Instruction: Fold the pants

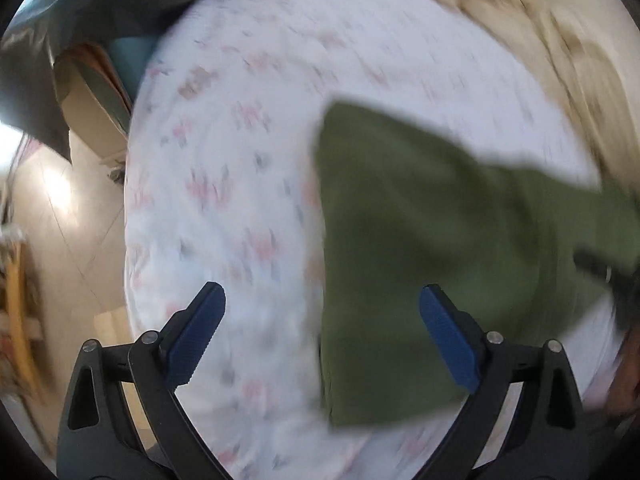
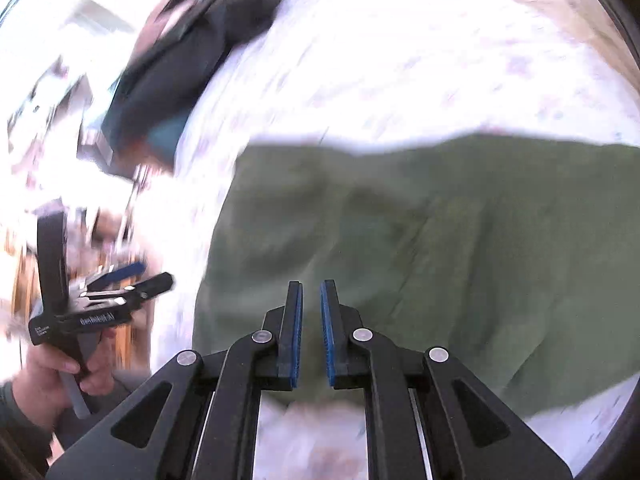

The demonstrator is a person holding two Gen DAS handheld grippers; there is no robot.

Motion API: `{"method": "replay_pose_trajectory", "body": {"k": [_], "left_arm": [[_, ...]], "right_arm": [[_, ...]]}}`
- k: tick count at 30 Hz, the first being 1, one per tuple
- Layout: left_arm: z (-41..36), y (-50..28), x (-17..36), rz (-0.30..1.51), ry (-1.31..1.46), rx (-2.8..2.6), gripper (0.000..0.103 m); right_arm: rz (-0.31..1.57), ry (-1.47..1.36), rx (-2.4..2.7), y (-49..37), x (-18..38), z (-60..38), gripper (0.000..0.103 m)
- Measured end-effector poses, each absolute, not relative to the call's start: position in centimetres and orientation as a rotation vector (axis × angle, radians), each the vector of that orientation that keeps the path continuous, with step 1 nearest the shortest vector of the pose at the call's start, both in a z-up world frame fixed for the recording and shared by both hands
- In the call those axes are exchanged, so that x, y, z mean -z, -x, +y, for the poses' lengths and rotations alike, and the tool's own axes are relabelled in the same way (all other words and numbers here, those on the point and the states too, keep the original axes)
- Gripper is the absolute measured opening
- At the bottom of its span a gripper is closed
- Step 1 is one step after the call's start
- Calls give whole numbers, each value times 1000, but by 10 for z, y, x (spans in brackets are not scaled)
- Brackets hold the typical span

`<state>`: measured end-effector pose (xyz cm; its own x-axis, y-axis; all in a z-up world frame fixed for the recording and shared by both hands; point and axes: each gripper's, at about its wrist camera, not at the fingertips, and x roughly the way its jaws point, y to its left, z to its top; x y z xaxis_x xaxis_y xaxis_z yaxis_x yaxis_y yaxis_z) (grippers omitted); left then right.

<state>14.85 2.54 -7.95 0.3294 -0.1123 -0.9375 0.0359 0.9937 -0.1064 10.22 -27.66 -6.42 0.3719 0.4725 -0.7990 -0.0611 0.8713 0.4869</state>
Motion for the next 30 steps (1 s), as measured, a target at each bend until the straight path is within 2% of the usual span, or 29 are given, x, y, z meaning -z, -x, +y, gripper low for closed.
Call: {"method": "replay_pose_trajectory", "body": {"k": [5, 7, 10, 14, 15, 20, 23, 26, 30], "left_arm": [[14, -218, 118, 1242, 8, 57, 96], [17, -242, 140, 1247, 14, -12, 96], [29, -265, 178, 1341, 26, -79, 96], [38, -270, 187, 1330, 19, -149, 97], [38, -268, 184, 1327, 26, -144, 97], [47, -245, 141, 1290, 113, -25, 97], [49, -220, 134, 1358, 235, 120, 97], [50, -194, 144, 1421, 394, 212, 97], [42, -189, 180, 1505, 469, 228, 93]], "right_arm": [[1231, -414, -281, -143, 110, -293, 11], [1249, -368, -183, -148, 134, -298, 8], [1227, -379, -144, -143, 150, -302, 7], [1188, -270, -114, -143, 138, -306, 8], [1186, -262, -104, -145, 140, -310, 12], [1140, -424, -113, -149, 113, -328, 11], [1116, -454, -105, -143, 100, -340, 11], [1055, -570, -120, -132, 92, -351, 11], [1004, -688, -115, -122, 81, -366, 11]]}}
